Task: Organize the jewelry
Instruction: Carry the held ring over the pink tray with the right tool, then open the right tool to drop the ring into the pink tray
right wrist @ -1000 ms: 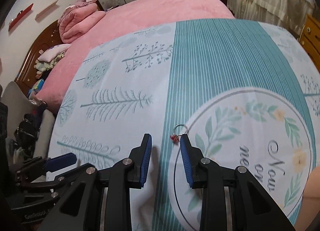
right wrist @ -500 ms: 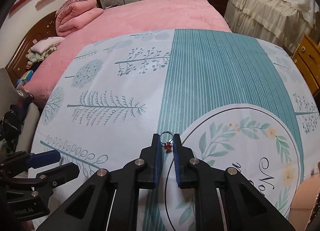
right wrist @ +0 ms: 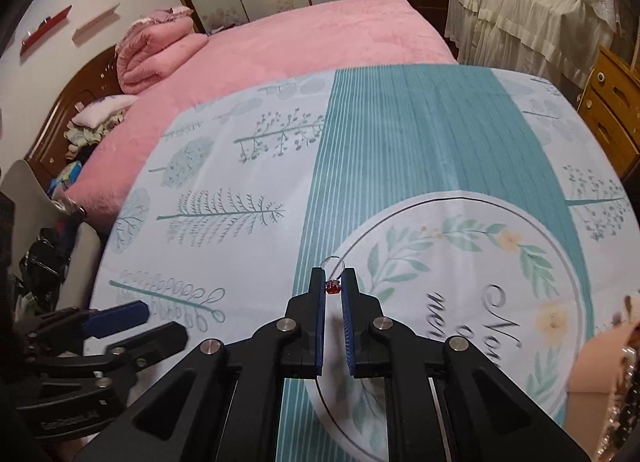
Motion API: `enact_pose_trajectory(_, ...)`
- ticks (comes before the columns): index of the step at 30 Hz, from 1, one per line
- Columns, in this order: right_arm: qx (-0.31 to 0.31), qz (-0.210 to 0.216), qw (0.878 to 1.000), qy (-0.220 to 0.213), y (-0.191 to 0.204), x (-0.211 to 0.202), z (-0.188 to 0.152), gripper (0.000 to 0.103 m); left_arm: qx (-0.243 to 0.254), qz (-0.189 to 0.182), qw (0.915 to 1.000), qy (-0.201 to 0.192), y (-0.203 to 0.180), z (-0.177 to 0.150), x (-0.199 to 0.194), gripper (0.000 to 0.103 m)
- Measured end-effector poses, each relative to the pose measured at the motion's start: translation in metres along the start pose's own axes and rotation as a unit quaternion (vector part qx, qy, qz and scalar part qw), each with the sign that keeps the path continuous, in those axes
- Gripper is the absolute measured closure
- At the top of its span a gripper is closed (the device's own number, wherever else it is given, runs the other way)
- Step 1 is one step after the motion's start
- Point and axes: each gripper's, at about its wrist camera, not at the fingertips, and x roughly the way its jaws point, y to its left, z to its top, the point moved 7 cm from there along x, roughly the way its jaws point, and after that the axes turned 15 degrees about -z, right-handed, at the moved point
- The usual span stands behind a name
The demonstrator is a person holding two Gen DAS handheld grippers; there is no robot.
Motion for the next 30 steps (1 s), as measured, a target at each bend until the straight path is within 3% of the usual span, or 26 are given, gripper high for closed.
enact_pose_trajectory(8,0.026,0.002,1.0,-0.01,-0.058,-0.068,-0.024,0.095,0.075,-0.01,0.9971,0.005,-0.078,-0.016,-0.003,0.051)
enact_pose_trajectory(15,0.058,-0.039,0.998,0.001,-0.157,-0.118,-0.08,0.095,0.137,-0.03,0.9899,0.019,-0.162,-0.042,0.009,0.051)
enact_pose_trajectory(24,0.102,-0.086,0.991,0.017,-0.271,-0.143,-0.134,0.095,0.173,-0.044,0.9833,0.038,-0.242,-0.084,0.038,0.05)
enact_pose_trajectory(30,0.102,-0.089,0.991,0.009,-0.3,-0.145,-0.13,0.095,0.176,-0.025,0.9828,0.05,-0.264,-0.098,0.048,0.046)
